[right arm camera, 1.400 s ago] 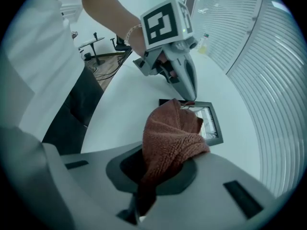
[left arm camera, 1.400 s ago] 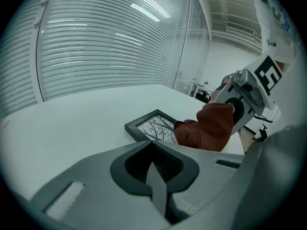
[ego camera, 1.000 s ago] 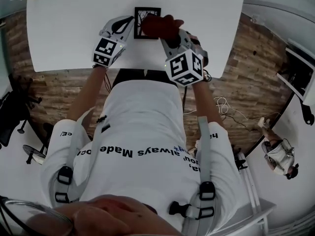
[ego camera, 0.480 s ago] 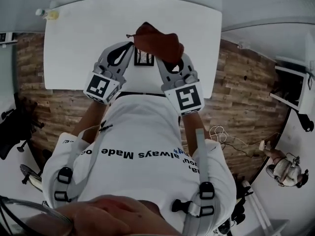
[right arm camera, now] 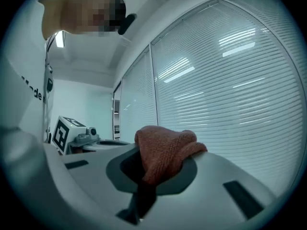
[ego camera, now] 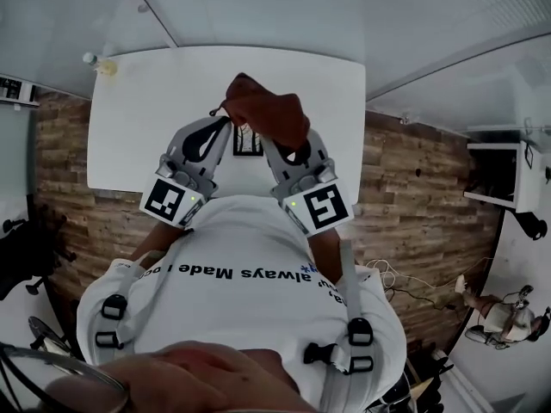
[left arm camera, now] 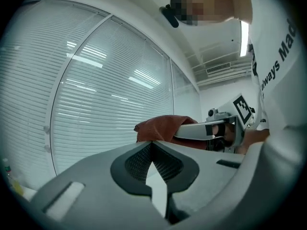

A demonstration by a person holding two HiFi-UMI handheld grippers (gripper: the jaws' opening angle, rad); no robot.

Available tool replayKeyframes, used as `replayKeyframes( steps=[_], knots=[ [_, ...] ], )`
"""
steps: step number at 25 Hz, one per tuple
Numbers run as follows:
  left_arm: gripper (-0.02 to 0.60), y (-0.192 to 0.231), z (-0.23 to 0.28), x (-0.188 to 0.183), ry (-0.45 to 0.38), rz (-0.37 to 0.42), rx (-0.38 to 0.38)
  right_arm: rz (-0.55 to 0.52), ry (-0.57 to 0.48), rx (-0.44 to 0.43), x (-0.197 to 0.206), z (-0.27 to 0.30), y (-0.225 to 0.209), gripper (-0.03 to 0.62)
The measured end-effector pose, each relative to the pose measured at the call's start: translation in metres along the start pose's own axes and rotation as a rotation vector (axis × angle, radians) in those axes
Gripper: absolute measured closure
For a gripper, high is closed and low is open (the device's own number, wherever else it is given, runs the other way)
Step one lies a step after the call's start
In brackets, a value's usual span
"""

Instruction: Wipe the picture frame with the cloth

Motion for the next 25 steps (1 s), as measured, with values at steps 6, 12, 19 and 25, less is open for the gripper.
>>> replayKeyframes(
  steps=[6, 12, 19, 25],
  knots=[
    [0.580, -0.004, -0.002, -0.027, -0.039, -0.008, 0.009, -0.004, -0.014, -0.015, -0.019, -0.011, 0.011, 0.576],
    [0.580, -0.010, 0.002, -0.036, -0.058, -0.022, 0.028, -0.015, -0.013, -0.011, -0.025, -0.013, 0.014, 0.576],
    [0.580, -0.012, 0.000, -0.031, -0.066, -0.007, 0.035, 0.001, -0.008, -0.006, -0.027, -0.013, 0.018, 0.576],
    [0.580, -0.011, 0.002, -0.031, -0.071, -0.015, 0.033, 0.000, -0.006, -0.008, -0.027, -0.013, 0.016, 0.576]
  ],
)
Point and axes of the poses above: the fingertips, and each gripper's own axes: z forward along the fingers, y to its left, x out of its underside, the point moved 4 cm from there along -z, backward along the fingers, and after that the axes turned 9 degrees about z, right-handed, at the moved point
